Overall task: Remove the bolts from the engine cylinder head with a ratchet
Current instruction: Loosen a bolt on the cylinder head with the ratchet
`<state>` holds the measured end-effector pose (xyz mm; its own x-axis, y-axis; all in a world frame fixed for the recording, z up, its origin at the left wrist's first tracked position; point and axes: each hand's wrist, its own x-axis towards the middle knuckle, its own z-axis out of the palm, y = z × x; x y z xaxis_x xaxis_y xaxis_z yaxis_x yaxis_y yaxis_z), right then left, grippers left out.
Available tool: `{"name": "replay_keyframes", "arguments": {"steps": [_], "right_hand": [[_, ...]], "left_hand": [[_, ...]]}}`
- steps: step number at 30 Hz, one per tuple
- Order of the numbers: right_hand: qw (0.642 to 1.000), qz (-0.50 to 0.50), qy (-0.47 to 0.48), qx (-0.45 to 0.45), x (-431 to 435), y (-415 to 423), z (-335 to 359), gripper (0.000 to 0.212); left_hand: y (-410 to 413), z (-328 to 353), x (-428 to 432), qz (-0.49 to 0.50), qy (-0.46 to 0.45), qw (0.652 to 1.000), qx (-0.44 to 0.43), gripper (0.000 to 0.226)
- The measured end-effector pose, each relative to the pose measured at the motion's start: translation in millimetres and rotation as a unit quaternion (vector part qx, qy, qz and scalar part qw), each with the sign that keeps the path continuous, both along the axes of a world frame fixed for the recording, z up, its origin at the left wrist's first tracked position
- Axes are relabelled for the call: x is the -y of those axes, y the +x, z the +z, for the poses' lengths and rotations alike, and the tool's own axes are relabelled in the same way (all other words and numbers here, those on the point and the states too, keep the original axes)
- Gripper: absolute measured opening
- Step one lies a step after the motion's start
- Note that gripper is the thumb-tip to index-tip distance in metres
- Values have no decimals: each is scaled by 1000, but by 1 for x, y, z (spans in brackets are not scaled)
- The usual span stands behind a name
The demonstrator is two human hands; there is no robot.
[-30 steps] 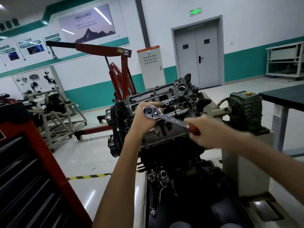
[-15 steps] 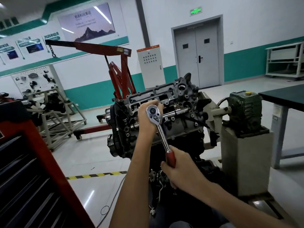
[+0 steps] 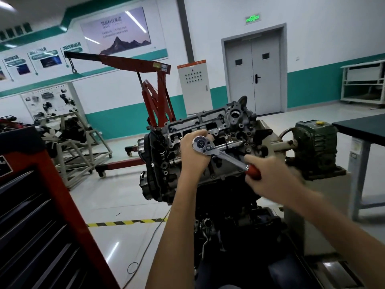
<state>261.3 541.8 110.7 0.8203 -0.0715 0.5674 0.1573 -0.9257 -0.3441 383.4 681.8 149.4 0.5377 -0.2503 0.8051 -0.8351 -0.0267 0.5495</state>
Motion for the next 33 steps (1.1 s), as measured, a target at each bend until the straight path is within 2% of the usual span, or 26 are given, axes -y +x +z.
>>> {"name": "replay_keyframes", "arguments": {"steps": [2,4,6,8,11,13,15,16,17,19,22,25,27,29,31,33], "right_hand": [[990,31,135,9,-31,-5,-25,27],[963,88,255,-9,-67,-7,-44,26],[934,136,330,-33,-88,-9,-48,25],[948,126,291,-38,-76,-9,-40,28],[988,92,104,-64,-26,-7,-4,27],[994,60,-37,-80,8,-1,28,19],[986,-2,-162,-24,28,5,55,12],[982,-21,-188,4,32,7,62,9],[982,-28,-189,11,33,8,62,9],[990,-16,-140,-16,23,7,46,10],[999,30,35,-27,-13,0,1,15],[964,113,240,-26,-66,-3,-34,25],[936,149,317,-29,-92,-2,-44,29],[948,137,285,-32,-87,0,-39,28],[977,124,168,-46,-59,-1,-20,28],[991,111,23,-74,-23,1,9,27]], "left_hand": [[-2,-1,5,9,-17,1000,-9,38],[-3,0,9,8,-28,999,-16,39],[-5,3,8,5,-34,999,-31,42],[-3,3,3,4,-10,999,-32,42],[0,7,-10,-10,60,998,-35,40],[1,11,-17,-23,107,993,-43,29],[-2,13,-17,-35,134,990,-31,10],[-3,13,-16,-37,128,991,-22,5],[-3,11,-14,-33,111,993,-17,6],[-2,8,-10,-19,59,998,-19,23],[3,4,-4,9,9,1000,-28,40],[2,4,2,43,-23,998,-27,44],[1,4,3,53,-26,998,-22,44],[3,5,-1,56,-15,998,-36,41],[3,5,-13,25,9,998,-53,35],[2,6,-24,-14,27,997,-66,15]]}}
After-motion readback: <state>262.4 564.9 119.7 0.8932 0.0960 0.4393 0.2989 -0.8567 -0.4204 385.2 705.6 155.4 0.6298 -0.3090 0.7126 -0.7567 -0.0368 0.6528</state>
